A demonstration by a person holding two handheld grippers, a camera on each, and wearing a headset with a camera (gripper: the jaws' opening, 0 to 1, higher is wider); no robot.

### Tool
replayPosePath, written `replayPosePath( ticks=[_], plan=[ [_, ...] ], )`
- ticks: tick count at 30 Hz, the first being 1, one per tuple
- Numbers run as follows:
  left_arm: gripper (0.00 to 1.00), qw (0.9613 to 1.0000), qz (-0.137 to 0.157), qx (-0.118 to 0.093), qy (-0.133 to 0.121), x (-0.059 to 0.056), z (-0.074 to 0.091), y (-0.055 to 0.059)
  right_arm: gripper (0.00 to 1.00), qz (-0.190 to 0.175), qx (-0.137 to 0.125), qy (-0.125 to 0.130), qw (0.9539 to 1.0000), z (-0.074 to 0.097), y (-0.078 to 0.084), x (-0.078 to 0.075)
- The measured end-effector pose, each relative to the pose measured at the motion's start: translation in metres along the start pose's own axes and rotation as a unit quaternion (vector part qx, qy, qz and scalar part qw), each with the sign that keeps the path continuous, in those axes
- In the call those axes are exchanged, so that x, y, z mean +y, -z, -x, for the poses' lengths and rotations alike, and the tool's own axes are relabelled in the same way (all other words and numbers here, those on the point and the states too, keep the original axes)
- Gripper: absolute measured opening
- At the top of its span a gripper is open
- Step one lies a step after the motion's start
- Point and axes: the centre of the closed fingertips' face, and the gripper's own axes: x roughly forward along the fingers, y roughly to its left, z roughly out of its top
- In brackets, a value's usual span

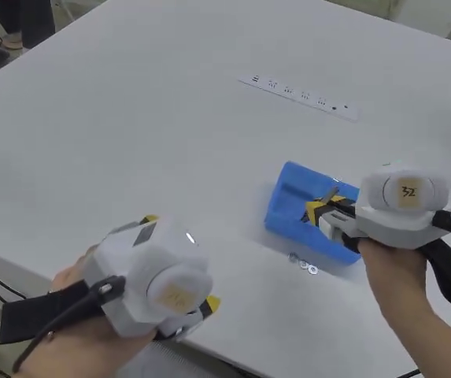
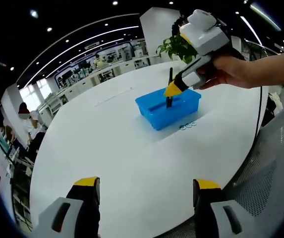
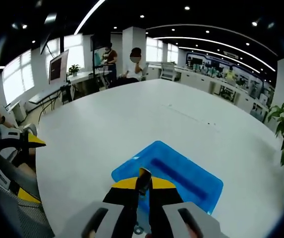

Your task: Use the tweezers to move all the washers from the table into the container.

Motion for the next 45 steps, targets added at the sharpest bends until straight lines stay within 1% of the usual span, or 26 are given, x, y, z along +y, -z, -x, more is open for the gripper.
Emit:
replayPosePath(
  ticks=[3,11,12,20,23,25,27,30,32,37,41,45],
  plan=[
    [0.78,1.0000,-0.005,0.003,0.000,0.000,-0.001,0.001,0.04,0.001,0.008,-0.003,1.0000,-0.003,0.005,0.002],
    [0.78,1.0000,-0.003,0.003,-0.001,0.001,-0.003,0.003,0.04,0.008,0.022,-0.003,0.9997,-0.007,0.014,0.004],
    [0.78,1.0000,-0.004,0.004,-0.001,0.001,-0.003,0.004,0.04,0.008,0.018,-0.003,0.9998,-0.007,0.013,0.004],
    [0.78,1.0000,-0.004,0.002,-0.001,0.003,-0.004,0.005,0.04,0.011,0.020,-0.005,0.9997,-0.009,0.013,0.001],
    [0.78,1.0000,-0.004,0.001,-0.002,0.003,-0.004,0.004,0.04,0.001,0.020,0.000,0.9998,-0.008,0.013,-0.001],
    [0.78,1.0000,-0.004,0.001,-0.002,0.003,-0.004,0.005,0.05,-0.007,0.010,0.005,0.9999,-0.005,0.008,-0.003],
    [0.78,1.0000,-0.004,0.001,-0.003,0.003,-0.004,0.004,0.04,-0.012,-0.003,0.005,0.9999,0.001,-0.001,-0.004],
    [0.78,1.0000,-0.005,0.001,-0.003,0.003,-0.004,0.004,0.04,-0.007,-0.023,0.013,0.9996,0.014,-0.015,-0.004],
    [0.78,1.0000,-0.006,0.001,-0.003,0.003,-0.004,0.005,0.04,-0.013,-0.038,0.012,0.9991,0.022,-0.024,-0.003],
    [0.78,1.0000,-0.002,0.001,-0.007,0.005,-0.006,0.003,0.04,-0.016,-0.059,0.010,0.9981,0.040,-0.034,0.002],
    [0.78,1.0000,-0.001,-0.001,-0.008,0.004,-0.004,0.001,0.04,-0.024,-0.066,0.004,0.9975,0.050,-0.032,0.009],
    [0.78,1.0000,-0.002,0.000,-0.007,0.002,-0.002,0.001,0.04,-0.032,-0.059,-0.005,0.9977,0.054,-0.022,0.016]
  ],
)
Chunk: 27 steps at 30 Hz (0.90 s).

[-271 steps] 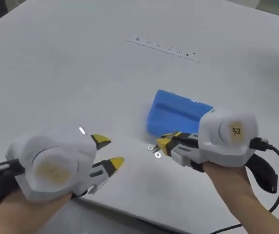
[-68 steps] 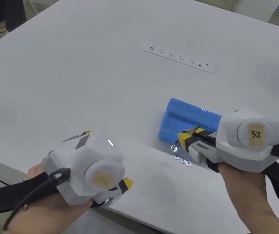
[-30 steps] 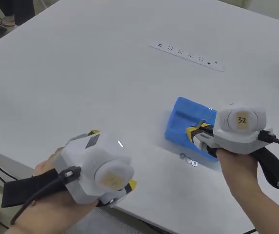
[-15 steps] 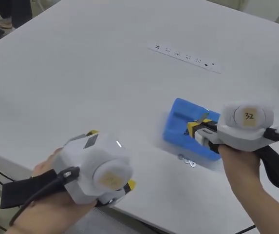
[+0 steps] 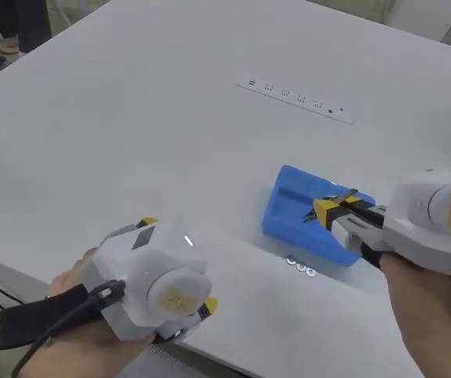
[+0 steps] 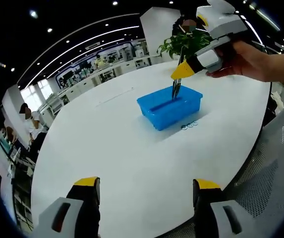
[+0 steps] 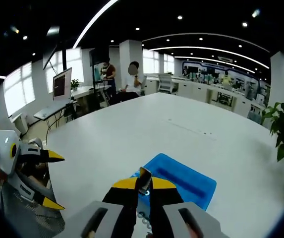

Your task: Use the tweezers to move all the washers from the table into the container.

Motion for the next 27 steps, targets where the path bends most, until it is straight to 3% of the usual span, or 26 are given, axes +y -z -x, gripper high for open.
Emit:
replayPosePath(
  ticks=[11,27],
  plan=[
    [0.78,1.0000,-0.005,0.005,0.002,-0.002,0.002,0.000,0.04,-0.019,0.038,-0.006,0.9991,-0.006,0.041,0.003],
    [0.78,0.9999,-0.008,0.008,0.003,-0.001,-0.002,0.003,0.04,-0.029,0.061,0.000,0.9977,-0.016,0.061,-0.001]
  ],
)
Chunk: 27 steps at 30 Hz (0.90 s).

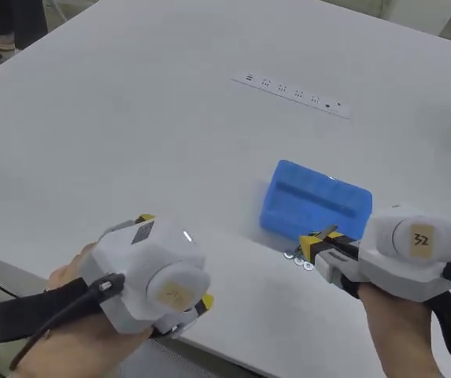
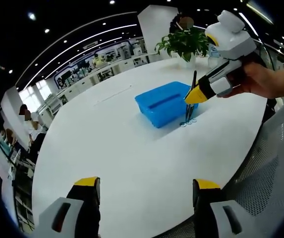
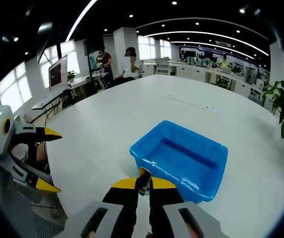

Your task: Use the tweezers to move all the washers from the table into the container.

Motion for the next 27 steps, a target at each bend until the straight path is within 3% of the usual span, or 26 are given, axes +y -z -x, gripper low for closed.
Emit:
replayPosePath(
  ticks=[9,25,27],
  plan=[
    [0.78,1.0000,0.000,0.002,-0.002,0.002,-0.001,0.003,0.05,0.006,0.016,0.003,0.9998,-0.013,0.009,-0.003],
    [0.77,0.9999,-0.007,0.007,-0.003,0.002,-0.002,0.005,0.04,0.014,0.008,0.002,0.9999,-0.017,0.005,-0.004],
    [0.77,0.9999,-0.009,0.007,-0.003,0.001,-0.002,0.005,0.04,0.000,0.004,0.003,1.0000,-0.015,0.004,-0.003]
  ],
)
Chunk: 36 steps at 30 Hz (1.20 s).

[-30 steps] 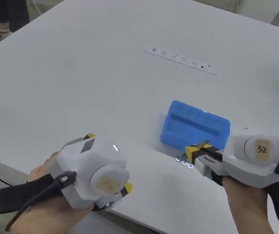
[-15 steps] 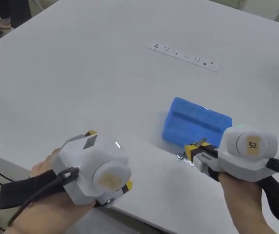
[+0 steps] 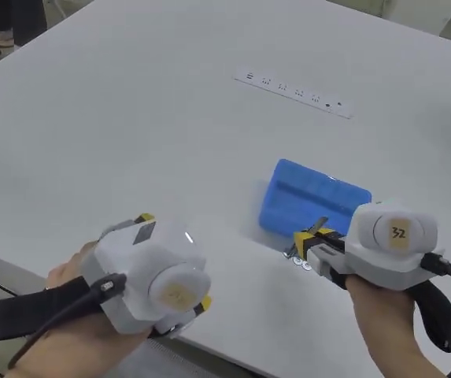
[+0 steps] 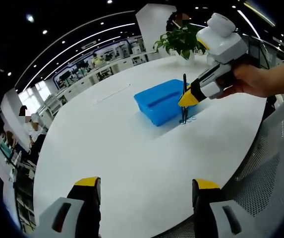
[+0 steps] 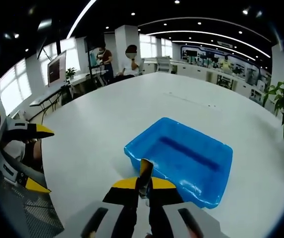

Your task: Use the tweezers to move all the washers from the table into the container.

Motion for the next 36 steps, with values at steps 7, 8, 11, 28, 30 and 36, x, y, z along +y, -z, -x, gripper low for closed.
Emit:
replayPosePath(
  ticks=[7,8,11,28,30,36],
  plan=[
    [0.76,1.0000,0.000,0.000,-0.001,0.000,0.000,-0.001,0.03,0.012,0.005,0.000,0.9999,0.001,0.002,0.002],
    [0.76,1.0000,0.000,0.000,-0.001,0.000,0.000,-0.002,0.03,0.013,0.005,0.000,0.9999,0.001,0.002,0.003],
    [0.77,1.0000,0.000,0.001,-0.001,-0.001,0.001,-0.002,0.03,0.005,0.007,0.001,1.0000,0.001,0.002,0.003],
    [0.76,0.9999,-0.007,0.008,-0.003,-0.002,0.003,-0.002,0.03,0.005,-0.001,-0.012,0.9999,0.014,-0.016,0.003],
    [0.76,1.0000,-0.003,0.006,-0.005,0.000,0.003,-0.003,0.03,-0.001,-0.010,-0.016,0.9998,0.017,-0.024,0.002],
    [0.76,0.9999,-0.004,0.010,-0.005,0.000,0.003,-0.001,0.03,0.010,-0.044,-0.017,0.9988,0.025,-0.060,-0.002]
  ],
)
